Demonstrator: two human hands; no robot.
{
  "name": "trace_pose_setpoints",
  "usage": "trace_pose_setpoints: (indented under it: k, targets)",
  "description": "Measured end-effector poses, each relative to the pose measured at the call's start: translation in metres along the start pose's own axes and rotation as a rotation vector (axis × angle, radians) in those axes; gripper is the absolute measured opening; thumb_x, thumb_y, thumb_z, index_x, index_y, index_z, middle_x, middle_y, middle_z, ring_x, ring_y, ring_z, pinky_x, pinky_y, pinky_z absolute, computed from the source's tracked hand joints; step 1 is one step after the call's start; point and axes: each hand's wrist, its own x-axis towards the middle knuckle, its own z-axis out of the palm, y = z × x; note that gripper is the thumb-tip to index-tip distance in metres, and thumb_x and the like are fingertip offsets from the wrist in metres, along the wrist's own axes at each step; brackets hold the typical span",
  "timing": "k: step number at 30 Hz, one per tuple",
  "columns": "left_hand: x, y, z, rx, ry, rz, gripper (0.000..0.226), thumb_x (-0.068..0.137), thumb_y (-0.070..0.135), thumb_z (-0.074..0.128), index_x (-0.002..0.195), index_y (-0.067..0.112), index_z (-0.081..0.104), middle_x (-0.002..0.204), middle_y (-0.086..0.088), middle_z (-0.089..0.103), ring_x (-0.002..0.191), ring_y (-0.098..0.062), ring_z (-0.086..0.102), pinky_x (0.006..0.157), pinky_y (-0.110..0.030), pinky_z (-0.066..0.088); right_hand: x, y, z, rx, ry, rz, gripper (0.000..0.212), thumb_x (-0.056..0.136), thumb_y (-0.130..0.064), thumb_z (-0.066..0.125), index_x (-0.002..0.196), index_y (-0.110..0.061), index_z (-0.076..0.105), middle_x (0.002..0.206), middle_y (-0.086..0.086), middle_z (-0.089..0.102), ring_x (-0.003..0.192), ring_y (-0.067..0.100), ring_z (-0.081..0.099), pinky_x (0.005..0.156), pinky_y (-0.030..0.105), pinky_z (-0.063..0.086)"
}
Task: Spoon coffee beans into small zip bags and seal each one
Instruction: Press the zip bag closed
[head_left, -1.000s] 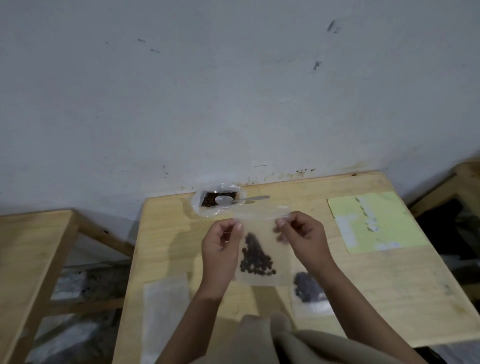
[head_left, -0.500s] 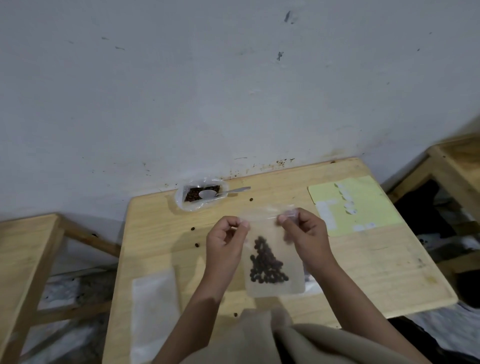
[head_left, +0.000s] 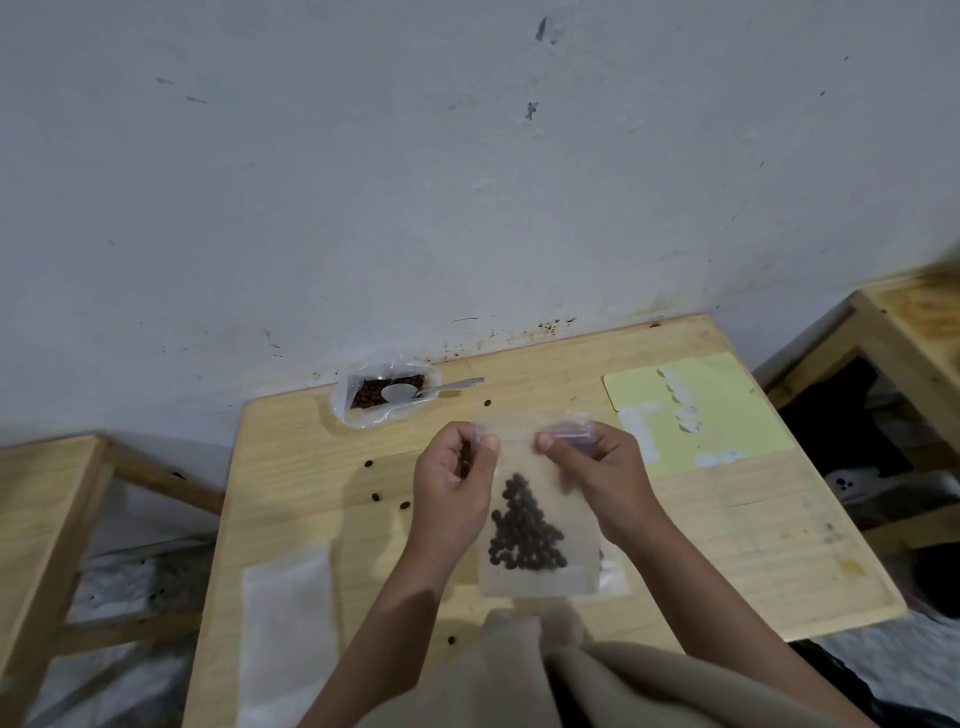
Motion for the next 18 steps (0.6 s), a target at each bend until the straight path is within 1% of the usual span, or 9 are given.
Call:
trace_pose_setpoints:
  k: [3, 4, 7, 9, 11, 12, 14, 16, 18]
  targets:
    - [0.003, 0.001, 0.006, 0.009, -0.017, 0.013, 0.016, 0.092, 0.008, 0.058, 0.077, 0.005, 0.054, 0.067, 0.002, 0.052, 0.064, -0.012, 0.048, 0.062, -0.019, 0.043, 0.006, -0.004, -0.005, -0.029, 0.010, -0.021, 0.008, 0.067, -0.027, 0.075, 0.068, -0.019, 0.074, 0.064, 0.002, 0.066, 0.062, 0.022, 0.053, 0.053, 0.024, 0.043]
    - [0.004, 0.001, 0.008, 0.002, -0.017, 0.005, 0.014, 0.091, 0.011, 0.060, 0.078, 0.007, 0.057, 0.068, 0.002, 0.056, 0.066, -0.012, 0.052, 0.063, -0.021, 0.045, 0.008, -0.005, -0.007, -0.029, 0.009, -0.030, 0.006, 0.070, -0.022, 0.074, 0.067, -0.018, 0.073, 0.062, -0.001, 0.065, 0.060, 0.020, 0.054, 0.051, 0.022, 0.043]
    - [0.008, 0.001, 0.013, -0.041, -0.045, -0.057, 0.012, 0.086, 0.024, 0.065, 0.078, 0.015, 0.064, 0.076, -0.003, 0.066, 0.072, -0.016, 0.058, 0.069, -0.029, 0.050, 0.013, -0.011, -0.015, -0.051, 0.014, -0.075, 0.011, 0.079, -0.005, 0.071, 0.069, -0.010, 0.068, 0.055, -0.007, 0.064, 0.050, 0.004, 0.054, 0.049, 0.014, 0.041]
    - [0.011, 0.002, 0.016, -0.061, -0.072, -0.112, 0.015, 0.088, 0.018, 0.066, 0.076, 0.009, 0.065, 0.079, -0.005, 0.069, 0.073, -0.018, 0.057, 0.068, -0.028, 0.050, 0.015, -0.013, -0.018, -0.041, 0.002, -0.077, 0.011, 0.080, -0.002, 0.069, 0.071, -0.006, 0.067, 0.054, -0.008, 0.064, 0.047, 0.001, 0.054, 0.048, 0.012, 0.041]
    - [0.013, 0.004, 0.018, -0.082, -0.078, -0.133, 0.018, 0.085, 0.013, 0.067, 0.074, 0.000, 0.061, 0.075, -0.007, 0.066, 0.069, -0.018, 0.055, 0.064, -0.026, 0.049, 0.016, -0.013, -0.019, -0.028, -0.013, -0.082, 0.009, 0.080, -0.002, 0.068, 0.072, -0.005, 0.067, 0.054, -0.007, 0.065, 0.047, 0.001, 0.055, 0.048, 0.012, 0.042]
    - [0.013, 0.006, 0.019, -0.089, -0.077, -0.135, 0.016, 0.083, 0.012, 0.068, 0.073, 0.001, 0.062, 0.072, -0.011, 0.063, 0.067, -0.019, 0.054, 0.063, -0.026, 0.049, 0.017, -0.013, -0.019, -0.030, -0.023, -0.088, 0.009, 0.080, -0.002, 0.068, 0.073, -0.005, 0.068, 0.055, -0.008, 0.066, 0.048, 0.001, 0.056, 0.049, 0.012, 0.042]
    - [0.014, 0.008, 0.022, -0.089, -0.074, -0.136, 0.005, 0.081, 0.010, 0.070, 0.076, 0.010, 0.070, 0.070, -0.014, 0.064, 0.065, -0.019, 0.059, 0.061, -0.025, 0.052, 0.018, -0.012, -0.017, -0.033, -0.046, -0.105, 0.010, 0.081, 0.000, 0.068, 0.073, -0.006, 0.068, 0.057, -0.009, 0.067, 0.050, 0.000, 0.057, 0.051, 0.011, 0.043]
    - [0.013, 0.007, 0.022, -0.089, -0.056, -0.129, 0.009, 0.082, 0.008, 0.070, 0.077, 0.016, 0.071, 0.071, -0.011, 0.068, 0.066, -0.018, 0.062, 0.062, -0.027, 0.053, 0.019, -0.013, -0.015, -0.036, -0.076, -0.123, 0.012, 0.081, 0.001, 0.067, 0.073, -0.007, 0.068, 0.058, -0.010, 0.067, 0.052, -0.001, 0.058, 0.054, 0.010, 0.043]
    - [0.012, 0.006, 0.021, -0.103, -0.027, -0.125, 0.008, 0.083, 0.007, 0.069, 0.078, 0.013, 0.070, 0.073, -0.011, 0.069, 0.067, -0.018, 0.063, 0.063, -0.028, 0.053, 0.019, -0.013, -0.013, -0.043, -0.108, -0.132, 0.011, 0.081, 0.001, 0.066, 0.073, -0.006, 0.068, 0.058, -0.011, 0.067, 0.052, -0.001, 0.058, 0.054, 0.009, 0.042]
